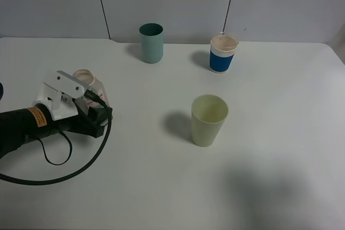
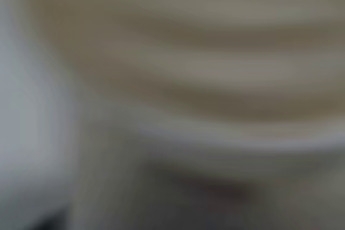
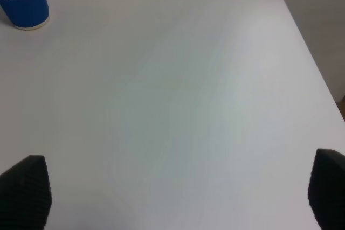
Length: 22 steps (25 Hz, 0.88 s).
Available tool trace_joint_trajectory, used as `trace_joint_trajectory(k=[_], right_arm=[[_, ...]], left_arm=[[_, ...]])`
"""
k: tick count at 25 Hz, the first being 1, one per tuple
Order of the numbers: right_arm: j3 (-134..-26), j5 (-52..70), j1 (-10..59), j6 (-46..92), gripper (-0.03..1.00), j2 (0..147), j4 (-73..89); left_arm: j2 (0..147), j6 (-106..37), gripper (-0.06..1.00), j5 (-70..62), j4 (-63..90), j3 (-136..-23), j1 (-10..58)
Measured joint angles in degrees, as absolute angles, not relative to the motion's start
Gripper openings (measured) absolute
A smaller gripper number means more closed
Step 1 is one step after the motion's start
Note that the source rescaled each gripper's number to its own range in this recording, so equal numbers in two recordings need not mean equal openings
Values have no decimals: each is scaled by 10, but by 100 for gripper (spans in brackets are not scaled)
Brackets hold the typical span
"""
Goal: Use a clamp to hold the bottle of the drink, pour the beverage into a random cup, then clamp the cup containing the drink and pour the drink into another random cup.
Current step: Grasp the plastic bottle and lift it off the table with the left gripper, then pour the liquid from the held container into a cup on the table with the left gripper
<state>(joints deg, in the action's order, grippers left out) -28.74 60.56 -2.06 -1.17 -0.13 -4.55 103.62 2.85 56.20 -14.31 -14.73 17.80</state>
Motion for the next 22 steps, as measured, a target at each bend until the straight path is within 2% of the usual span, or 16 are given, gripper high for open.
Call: trace_joint_trajectory(k=[2,3,6,14,22], right_arm=[[-287,606,-21,-12,86,-1,-45],[-287,606,-21,-12,86,-1,-45],[-287,606,-21,-12,86,-1,-45],[-287,606,-21,-12,86,-1,-45],[-287,606,-21,-12,86,-1,-45]], left_arm=[[1036,29,2,563,-144,-147,178],[1036,32,0,563,-143,-147,178],[1036,39,4,563,-131,-147,178],[1034,41,4,561,-103,-147,178],[933,15,4,493,5,-146,209]])
